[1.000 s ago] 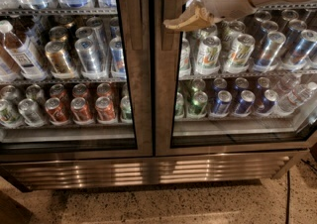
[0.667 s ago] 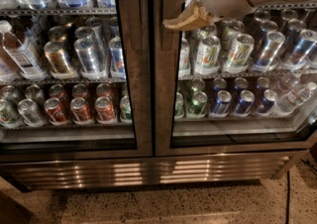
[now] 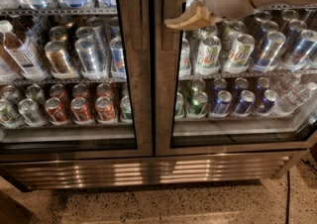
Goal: Open right fridge door
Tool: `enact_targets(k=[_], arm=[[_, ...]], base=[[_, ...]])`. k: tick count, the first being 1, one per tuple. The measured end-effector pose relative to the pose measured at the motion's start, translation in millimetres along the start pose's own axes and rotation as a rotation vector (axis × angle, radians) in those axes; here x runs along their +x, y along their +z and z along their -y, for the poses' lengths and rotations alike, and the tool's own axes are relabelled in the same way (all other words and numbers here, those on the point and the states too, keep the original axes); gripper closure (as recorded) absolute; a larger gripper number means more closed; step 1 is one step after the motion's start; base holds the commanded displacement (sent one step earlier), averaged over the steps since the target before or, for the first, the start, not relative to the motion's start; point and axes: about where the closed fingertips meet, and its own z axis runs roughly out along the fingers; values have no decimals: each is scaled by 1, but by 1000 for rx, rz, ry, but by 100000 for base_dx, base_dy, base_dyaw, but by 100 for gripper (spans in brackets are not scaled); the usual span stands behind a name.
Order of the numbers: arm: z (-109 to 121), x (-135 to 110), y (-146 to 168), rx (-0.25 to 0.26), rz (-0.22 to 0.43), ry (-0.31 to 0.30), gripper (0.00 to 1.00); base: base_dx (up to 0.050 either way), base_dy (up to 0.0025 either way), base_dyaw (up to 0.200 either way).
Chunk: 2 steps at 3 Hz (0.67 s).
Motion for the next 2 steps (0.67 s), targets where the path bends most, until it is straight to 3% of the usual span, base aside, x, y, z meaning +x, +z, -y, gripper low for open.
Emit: enact_targets(k=[2], arm=[[1,-2,1,9,-7,-33,100]], base=[[0,0,0]])
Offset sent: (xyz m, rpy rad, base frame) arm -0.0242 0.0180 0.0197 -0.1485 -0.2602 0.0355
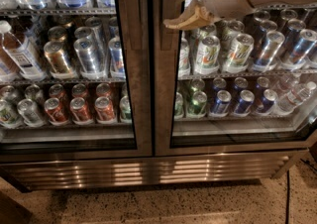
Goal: Open right fridge door
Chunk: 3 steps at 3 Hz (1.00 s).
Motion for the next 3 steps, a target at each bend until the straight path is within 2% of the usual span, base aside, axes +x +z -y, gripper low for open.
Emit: enact_targets(k=[3], arm=[[1,1,-1,18,10,-17,100]], base=[[0,0,0]])
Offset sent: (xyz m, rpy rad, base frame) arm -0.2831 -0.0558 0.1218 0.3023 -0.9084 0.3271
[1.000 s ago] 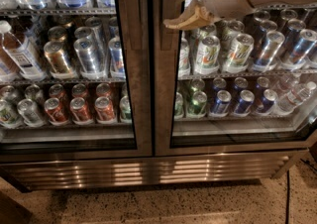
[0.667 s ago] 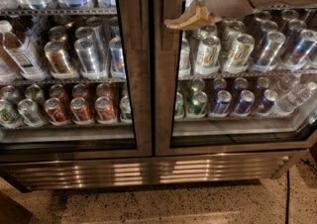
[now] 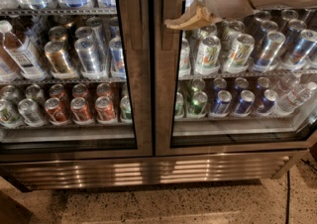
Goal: Open right fridge door
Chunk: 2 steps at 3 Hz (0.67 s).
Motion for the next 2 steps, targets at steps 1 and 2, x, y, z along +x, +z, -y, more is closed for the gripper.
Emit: enact_targets(k=[1,2], arm=[[1,1,-3,20,7,-15,100],[1,1,-3,20,7,-15,100]], base=[[0,0,0],[0,0,0]])
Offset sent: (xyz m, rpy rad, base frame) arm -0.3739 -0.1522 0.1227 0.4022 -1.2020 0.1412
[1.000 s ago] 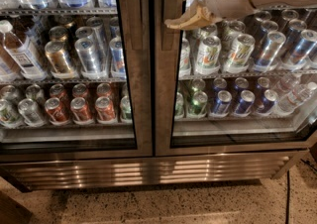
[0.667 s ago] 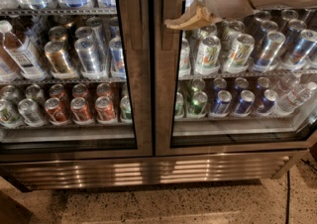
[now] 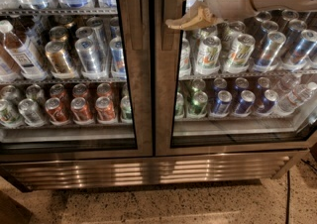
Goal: Open right fridge door
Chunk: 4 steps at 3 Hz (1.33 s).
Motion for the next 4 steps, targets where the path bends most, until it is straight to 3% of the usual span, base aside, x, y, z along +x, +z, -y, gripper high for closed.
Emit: enact_targets(k=[1,4], arm=[[-2,-2,4,-2,-9,-30,100],[2,-1,1,23,-2,-45,100]], base=[[0,0,0],[0,0,0]])
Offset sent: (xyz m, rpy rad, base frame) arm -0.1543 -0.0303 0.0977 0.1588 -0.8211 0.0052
